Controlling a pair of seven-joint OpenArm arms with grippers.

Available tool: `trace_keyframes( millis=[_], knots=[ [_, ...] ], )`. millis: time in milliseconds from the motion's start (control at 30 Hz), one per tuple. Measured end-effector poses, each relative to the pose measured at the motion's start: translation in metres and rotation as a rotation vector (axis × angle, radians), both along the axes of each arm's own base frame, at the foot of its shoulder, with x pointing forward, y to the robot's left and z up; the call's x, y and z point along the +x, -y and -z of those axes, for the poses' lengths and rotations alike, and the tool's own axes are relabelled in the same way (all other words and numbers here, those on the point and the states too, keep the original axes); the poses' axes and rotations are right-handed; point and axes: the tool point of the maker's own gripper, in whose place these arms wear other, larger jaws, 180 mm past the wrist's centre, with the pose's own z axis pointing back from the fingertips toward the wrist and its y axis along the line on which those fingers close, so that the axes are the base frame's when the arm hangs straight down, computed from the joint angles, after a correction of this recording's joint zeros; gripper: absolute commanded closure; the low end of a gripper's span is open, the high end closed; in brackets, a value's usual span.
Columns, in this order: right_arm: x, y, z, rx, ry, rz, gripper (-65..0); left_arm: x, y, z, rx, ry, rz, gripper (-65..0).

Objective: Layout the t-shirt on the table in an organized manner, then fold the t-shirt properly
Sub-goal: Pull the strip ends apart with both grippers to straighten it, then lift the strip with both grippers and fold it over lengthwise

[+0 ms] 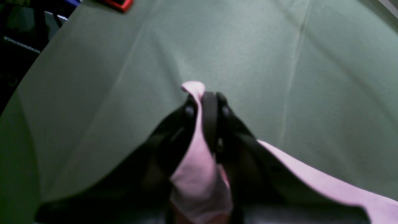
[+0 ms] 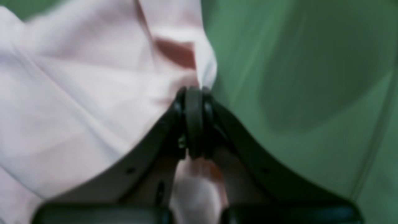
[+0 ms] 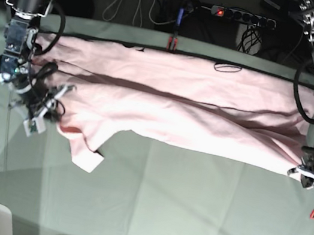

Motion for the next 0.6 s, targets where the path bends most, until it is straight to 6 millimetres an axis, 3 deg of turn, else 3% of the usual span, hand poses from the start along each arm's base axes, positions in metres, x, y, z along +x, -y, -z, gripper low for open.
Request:
trace_keyframes(
  millis=[200,367,467,600],
  knots=[
    [0.021,0.0,-0.055,-0.048,0.156,-0.018,0.0,0.001,0.0,-0.002,0.002,0.004,0.002,0.0],
    [0.029,0.019,-0.094,-0.042,0.27,0.072,0.0,0.003,0.0,-0.008,0.009,0.018,0.005,0.0],
    [0.029,0.028,-0.119,-0.05,0.338,0.112,0.0,0.005,-0.007,-0.026,0.014,0.066,-0.019,0.0],
    [0.029,0.026,-0.14,-0.054,0.397,0.121,0.0,0.006,-0.018,-0.054,0.051,0.131,-0.039,0.0]
  ],
)
